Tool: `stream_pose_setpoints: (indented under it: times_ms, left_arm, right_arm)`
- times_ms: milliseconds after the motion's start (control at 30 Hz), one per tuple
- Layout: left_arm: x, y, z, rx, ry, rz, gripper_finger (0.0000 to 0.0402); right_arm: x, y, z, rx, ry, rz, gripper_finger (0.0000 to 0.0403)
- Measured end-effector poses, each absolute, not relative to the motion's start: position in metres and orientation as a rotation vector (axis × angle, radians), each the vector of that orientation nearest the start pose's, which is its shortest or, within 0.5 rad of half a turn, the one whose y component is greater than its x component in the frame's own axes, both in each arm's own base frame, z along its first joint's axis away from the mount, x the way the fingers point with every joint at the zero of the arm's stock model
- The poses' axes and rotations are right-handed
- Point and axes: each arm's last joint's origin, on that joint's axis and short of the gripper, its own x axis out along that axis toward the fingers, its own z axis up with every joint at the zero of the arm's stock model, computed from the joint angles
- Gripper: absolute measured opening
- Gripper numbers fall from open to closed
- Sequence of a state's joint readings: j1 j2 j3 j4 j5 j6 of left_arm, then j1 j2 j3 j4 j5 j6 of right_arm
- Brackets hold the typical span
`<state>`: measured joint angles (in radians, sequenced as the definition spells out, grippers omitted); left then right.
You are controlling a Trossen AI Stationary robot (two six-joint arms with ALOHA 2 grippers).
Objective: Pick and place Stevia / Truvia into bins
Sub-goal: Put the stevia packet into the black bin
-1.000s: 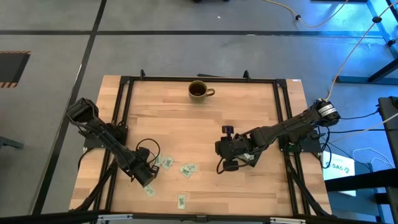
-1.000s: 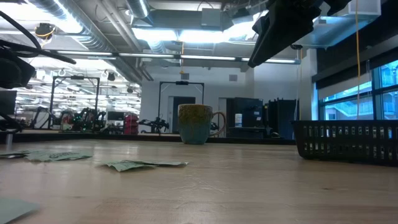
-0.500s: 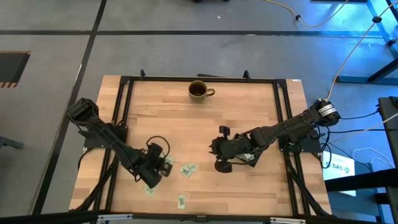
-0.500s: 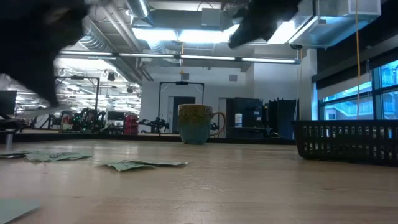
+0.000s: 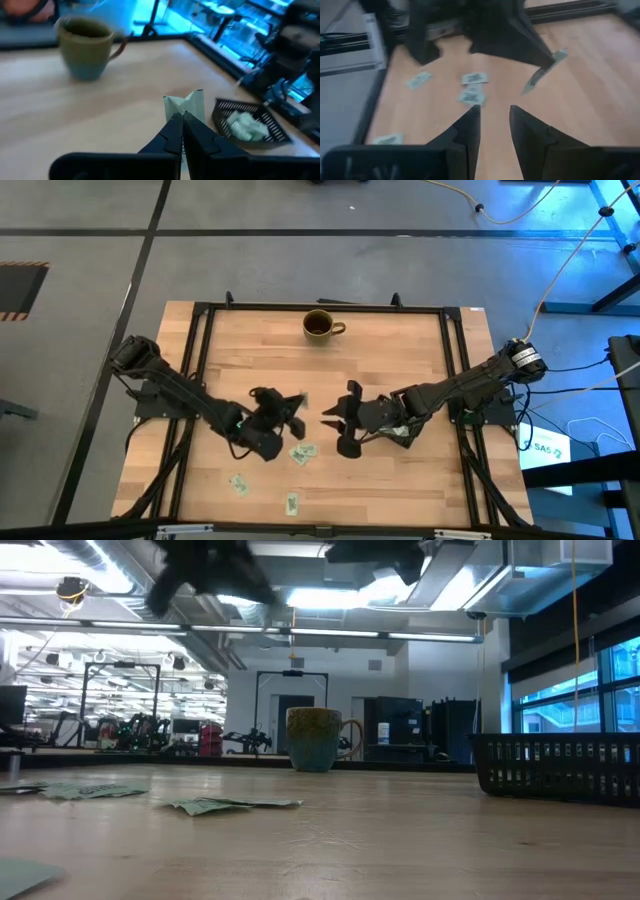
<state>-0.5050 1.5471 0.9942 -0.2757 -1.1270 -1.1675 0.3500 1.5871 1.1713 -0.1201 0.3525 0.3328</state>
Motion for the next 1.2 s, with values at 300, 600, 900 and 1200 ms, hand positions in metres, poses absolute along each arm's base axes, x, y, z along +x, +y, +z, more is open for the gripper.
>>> stream_pose_setpoints:
  times_ms: [300,600,900,1200]
  left_arm:
    - [0.308,-0.113,0.256,-0.373,0.072,0.729,0.0007]
    - [0.313,-0.113,0.264,-0.332,0.058,0.665,0.0004]
    - [0.311,-0.114,0.265,-0.287,0.048,0.711,0.0004]
    - [0.312,-0.116,0.265,-0.307,0.061,0.652,0.0003]
  right_arm:
    - [0.336,0.107,0.276,0.129,0.441,-0.257,0.0108]
    - [0.336,0.106,0.277,0.145,0.425,-0.308,0.0108]
    - [0.332,0.106,0.27,0.211,0.499,-0.296,0.0108]
    - [0.333,0.101,0.269,0.215,0.505,-0.324,0.0108]
